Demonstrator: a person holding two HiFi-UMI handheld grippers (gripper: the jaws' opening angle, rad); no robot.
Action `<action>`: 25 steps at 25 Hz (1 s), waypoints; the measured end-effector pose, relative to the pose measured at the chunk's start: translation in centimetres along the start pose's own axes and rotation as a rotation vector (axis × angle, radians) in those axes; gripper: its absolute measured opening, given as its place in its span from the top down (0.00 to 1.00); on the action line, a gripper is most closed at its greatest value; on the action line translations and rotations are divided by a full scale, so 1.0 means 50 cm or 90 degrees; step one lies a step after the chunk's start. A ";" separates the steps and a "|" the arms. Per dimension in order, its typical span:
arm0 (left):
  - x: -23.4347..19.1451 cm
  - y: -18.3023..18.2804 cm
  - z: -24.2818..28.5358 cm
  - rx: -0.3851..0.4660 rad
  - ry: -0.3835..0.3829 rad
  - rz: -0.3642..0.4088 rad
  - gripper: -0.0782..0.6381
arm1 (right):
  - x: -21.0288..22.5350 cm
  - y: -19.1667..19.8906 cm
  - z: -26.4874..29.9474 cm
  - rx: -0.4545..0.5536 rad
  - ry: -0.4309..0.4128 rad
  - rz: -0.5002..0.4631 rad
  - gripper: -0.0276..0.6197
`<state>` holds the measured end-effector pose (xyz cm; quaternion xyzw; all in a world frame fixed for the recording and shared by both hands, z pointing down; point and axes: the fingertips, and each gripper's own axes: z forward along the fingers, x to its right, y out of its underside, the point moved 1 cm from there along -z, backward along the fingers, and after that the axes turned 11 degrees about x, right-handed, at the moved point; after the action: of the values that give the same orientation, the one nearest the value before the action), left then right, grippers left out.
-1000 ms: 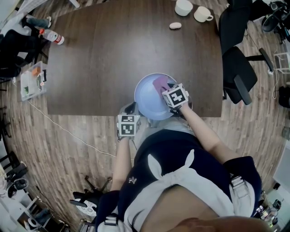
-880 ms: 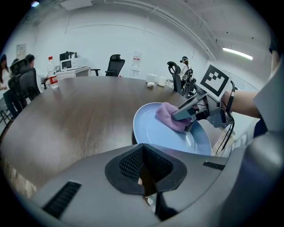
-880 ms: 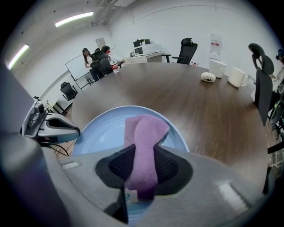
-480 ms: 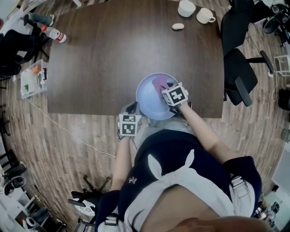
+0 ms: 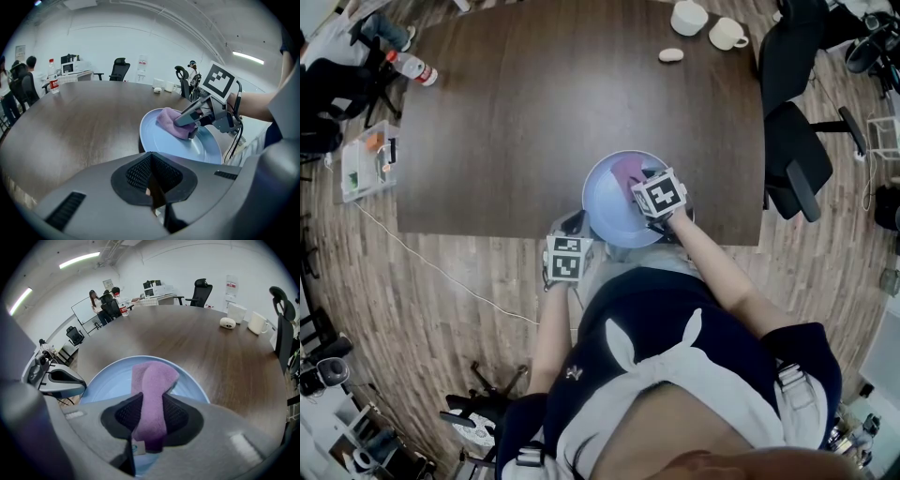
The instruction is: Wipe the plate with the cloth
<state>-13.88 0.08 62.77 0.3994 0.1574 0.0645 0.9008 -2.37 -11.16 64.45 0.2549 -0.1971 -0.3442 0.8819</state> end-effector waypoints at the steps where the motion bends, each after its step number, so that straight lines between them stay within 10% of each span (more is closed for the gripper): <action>1: -0.001 0.001 0.000 -0.001 0.000 0.001 0.88 | -0.002 -0.001 0.001 -0.001 -0.002 -0.001 0.78; 25: -0.002 -0.007 0.007 0.010 -0.001 -0.004 0.88 | -0.042 -0.022 0.034 0.007 -0.029 -0.031 0.77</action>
<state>-13.85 -0.44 62.74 0.4063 0.1581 0.0602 0.8979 -5.25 -10.92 64.77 0.2566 -0.2130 -0.3700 0.8671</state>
